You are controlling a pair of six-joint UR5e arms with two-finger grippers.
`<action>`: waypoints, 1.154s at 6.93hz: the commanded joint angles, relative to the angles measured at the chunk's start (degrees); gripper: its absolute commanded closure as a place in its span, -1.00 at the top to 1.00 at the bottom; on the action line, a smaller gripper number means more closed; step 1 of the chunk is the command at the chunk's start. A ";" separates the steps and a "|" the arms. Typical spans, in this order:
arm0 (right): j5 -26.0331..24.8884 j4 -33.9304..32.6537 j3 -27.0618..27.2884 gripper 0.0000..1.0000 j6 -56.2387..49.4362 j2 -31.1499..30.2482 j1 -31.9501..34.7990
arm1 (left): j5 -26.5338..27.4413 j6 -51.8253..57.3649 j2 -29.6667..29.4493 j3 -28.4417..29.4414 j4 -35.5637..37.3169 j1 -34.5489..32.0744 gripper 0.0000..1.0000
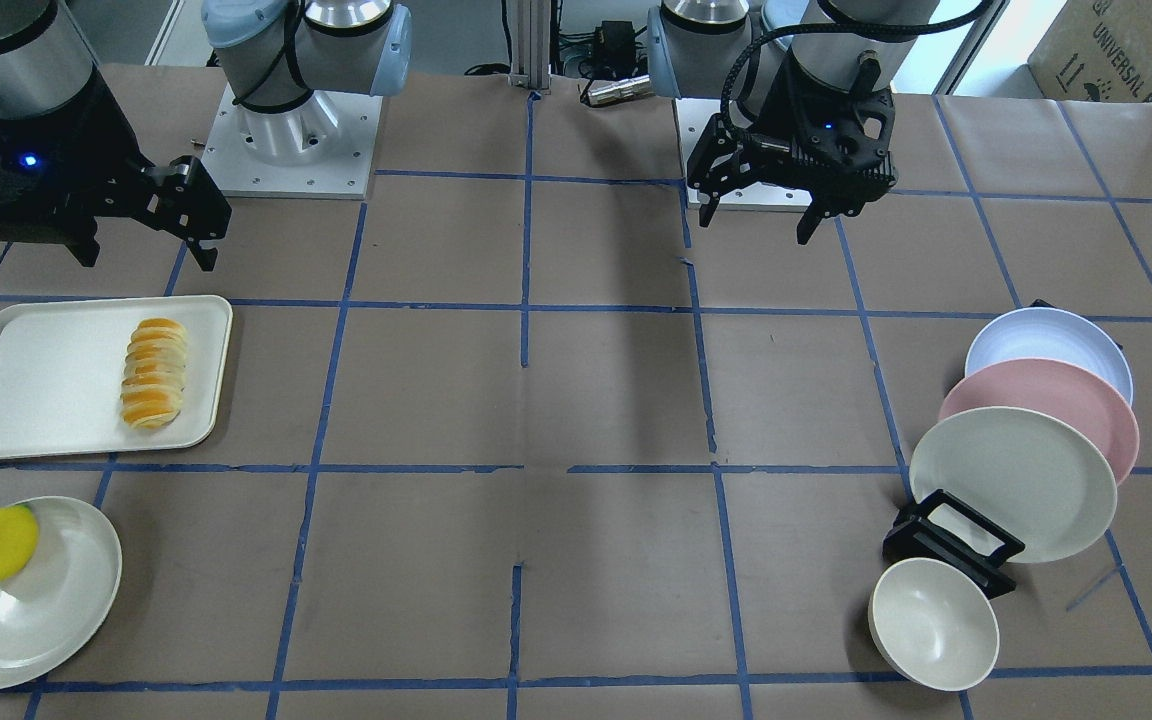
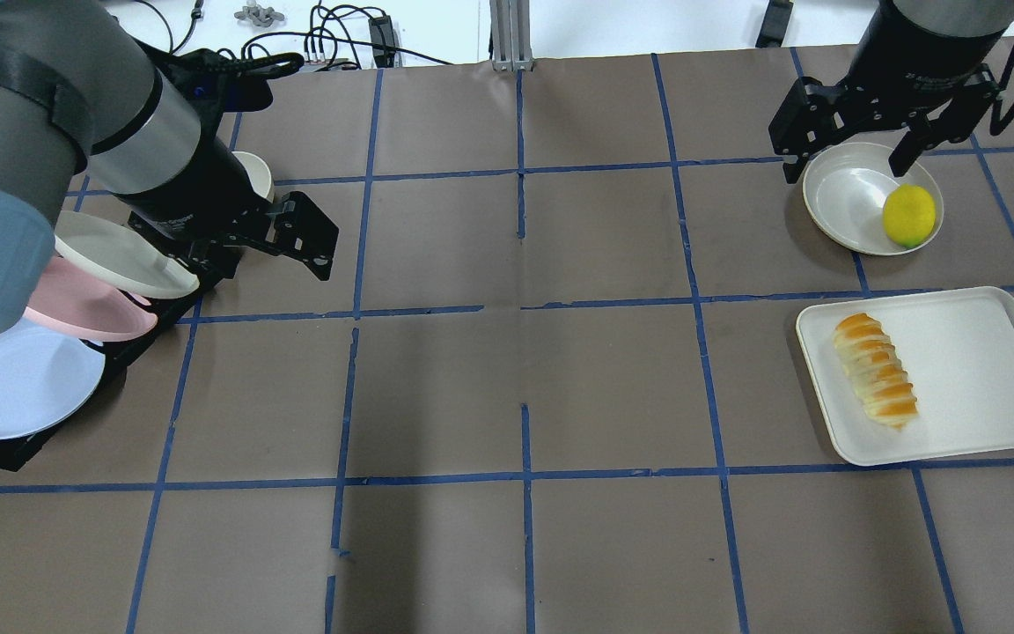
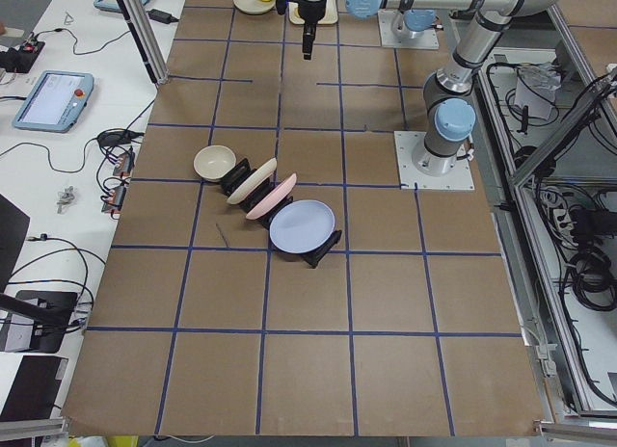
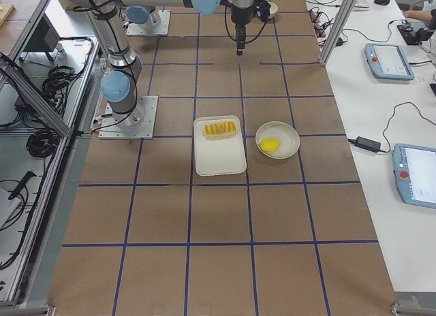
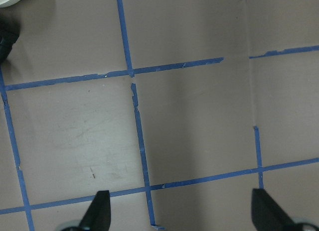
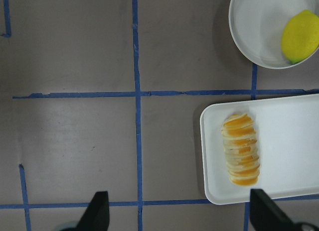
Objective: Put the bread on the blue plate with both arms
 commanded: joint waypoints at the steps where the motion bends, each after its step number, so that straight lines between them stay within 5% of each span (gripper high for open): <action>1: 0.00 -0.07 0.09 0.99 0.09 0.47 0.00 | 0.83 -0.26 0.48 -1.21 1.24 0.06 1.00; 4: -1.67 -1.46 6.73 0.86 -5.06 0.73 -9.28 | 1.01 -0.35 0.66 -1.13 1.34 0.06 1.00; 5: -1.93 -11.05 12.86 0.87 -18.93 0.82 -12.53 | 1.01 0.26 0.58 -1.39 1.26 0.15 1.00; 8: -1.84 -27.37 29.93 0.87 -22.86 0.30 -20.12 | 1.01 16.40 0.75 -1.66 2.83 11.51 1.00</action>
